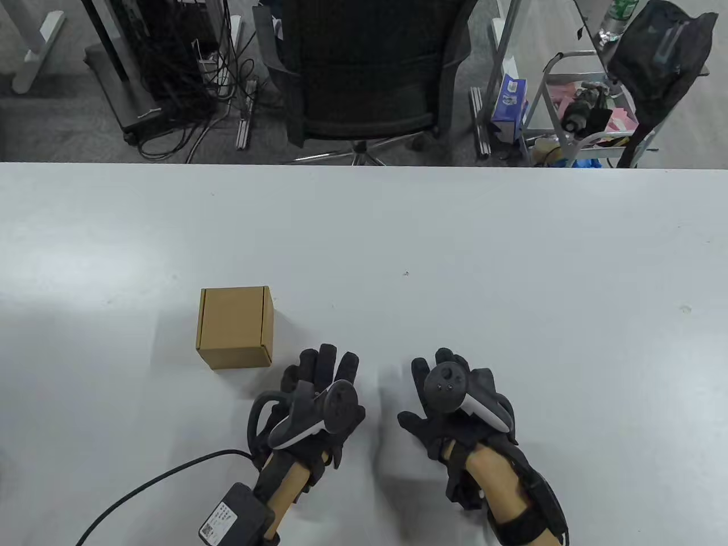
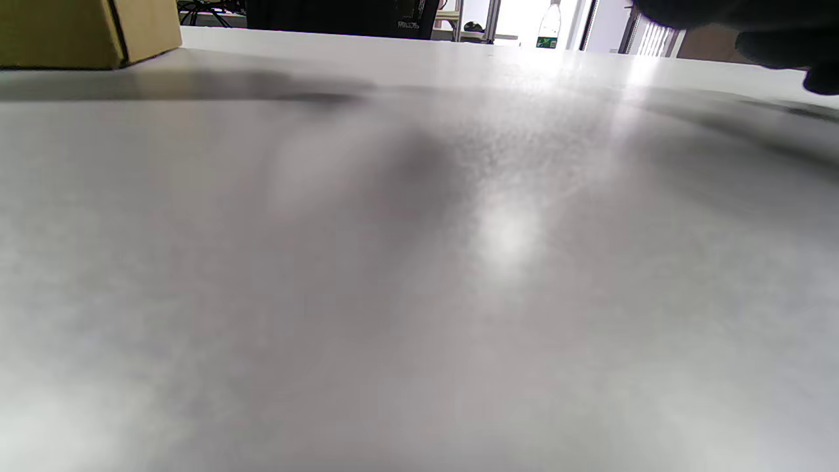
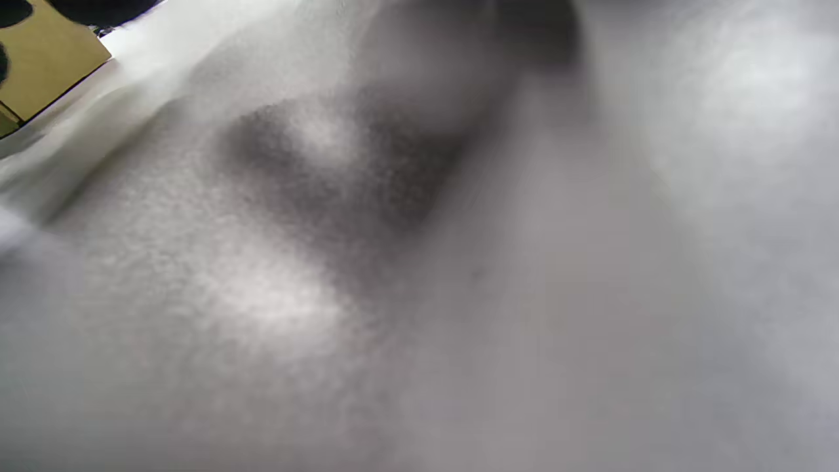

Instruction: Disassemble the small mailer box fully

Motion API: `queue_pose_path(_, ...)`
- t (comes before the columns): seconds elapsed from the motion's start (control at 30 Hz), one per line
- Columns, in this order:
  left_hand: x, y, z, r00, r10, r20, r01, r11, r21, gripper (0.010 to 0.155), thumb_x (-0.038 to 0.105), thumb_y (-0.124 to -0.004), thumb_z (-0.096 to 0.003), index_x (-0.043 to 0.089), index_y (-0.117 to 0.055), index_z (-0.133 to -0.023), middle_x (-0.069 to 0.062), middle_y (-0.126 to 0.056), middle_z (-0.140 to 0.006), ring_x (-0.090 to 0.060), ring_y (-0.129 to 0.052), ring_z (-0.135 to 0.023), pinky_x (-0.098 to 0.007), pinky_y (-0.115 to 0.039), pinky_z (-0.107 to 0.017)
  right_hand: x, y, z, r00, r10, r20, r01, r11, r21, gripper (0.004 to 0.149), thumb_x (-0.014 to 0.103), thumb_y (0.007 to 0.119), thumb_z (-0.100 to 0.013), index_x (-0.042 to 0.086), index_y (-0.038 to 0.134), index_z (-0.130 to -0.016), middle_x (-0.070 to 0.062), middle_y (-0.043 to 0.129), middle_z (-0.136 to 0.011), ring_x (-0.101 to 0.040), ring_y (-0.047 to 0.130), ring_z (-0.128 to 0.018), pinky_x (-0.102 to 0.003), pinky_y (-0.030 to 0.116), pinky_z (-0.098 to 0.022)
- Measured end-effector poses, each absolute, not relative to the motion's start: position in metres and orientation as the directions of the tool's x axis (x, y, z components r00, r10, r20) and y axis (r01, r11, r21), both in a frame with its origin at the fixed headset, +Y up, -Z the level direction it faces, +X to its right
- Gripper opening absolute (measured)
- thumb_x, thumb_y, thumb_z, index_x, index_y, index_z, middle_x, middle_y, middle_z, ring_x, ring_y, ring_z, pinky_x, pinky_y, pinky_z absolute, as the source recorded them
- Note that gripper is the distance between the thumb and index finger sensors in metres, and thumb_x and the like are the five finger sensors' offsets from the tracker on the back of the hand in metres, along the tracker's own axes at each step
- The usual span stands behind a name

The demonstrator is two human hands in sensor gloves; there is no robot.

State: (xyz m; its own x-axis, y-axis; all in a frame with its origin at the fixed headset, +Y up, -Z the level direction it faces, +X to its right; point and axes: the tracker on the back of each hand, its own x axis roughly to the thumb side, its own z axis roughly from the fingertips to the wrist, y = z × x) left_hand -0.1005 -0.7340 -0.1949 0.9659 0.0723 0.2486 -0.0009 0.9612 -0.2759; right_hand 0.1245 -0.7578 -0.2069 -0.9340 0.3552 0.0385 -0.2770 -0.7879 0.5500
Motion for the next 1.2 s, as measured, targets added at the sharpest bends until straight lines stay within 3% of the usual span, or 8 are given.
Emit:
queue_pose_path(0.43, -0.102, -0.722, -0.193, 0.963, 0.067, 0.26, -0.012, 0.978, -0.207, 0.084, 0.064, -0.063, -0.045, 0.035, -0.015, -0.108, -0.007, -0.009, -0.115, -0.039, -0.022, -0.11, -0.061, -0.035, -0.078, 0.124, -0.756, -0.207, -0.931, 0.363, 0.045, -0.281, -0.788, 0.548, 0.083, 0.063, 0.059, -0.037, 0.04, -0.001, -0.089, -0.001, -0.026, -0.091, -0.034, -0.017, -0.093, -0.057, 0.002, -0.071)
queue_pose_path(0.9, -0.105, -0.719, -0.193, 0.969, 0.064, 0.24, -0.01, 0.976, -0.218, 0.084, 0.064, -0.062, -0.0451, 0.035, -0.015, -0.108, -0.007, -0.009, -0.115, -0.039, -0.022, -0.11, -0.061, -0.036, -0.078, 0.123, -0.757, -0.206, -0.932, 0.359, 0.046, -0.273, -0.781, 0.561, 0.083, 0.063, 0.059, -0.037, 0.039, -0.001, -0.09, -0.001, -0.026, -0.091, -0.034, -0.017, -0.093, -0.057, 0.003, -0.071)
queue_pose_path(1.2, -0.122, -0.704, -0.196, 0.981, 0.014, 0.191, 0.002, 0.996, -0.086, 0.083, 0.064, -0.063, -0.0448, 0.034, -0.019, -0.109, -0.007, -0.009, -0.115, -0.04, -0.02, -0.109, -0.062, -0.031, -0.078, 0.123, -0.758, -0.206, -0.934, 0.357, 0.037, -0.276, -0.78, 0.561, 0.083, 0.063, 0.059, -0.037, 0.039, -0.001, -0.09, -0.001, -0.026, -0.09, -0.034, -0.017, -0.093, -0.057, 0.003, -0.071)
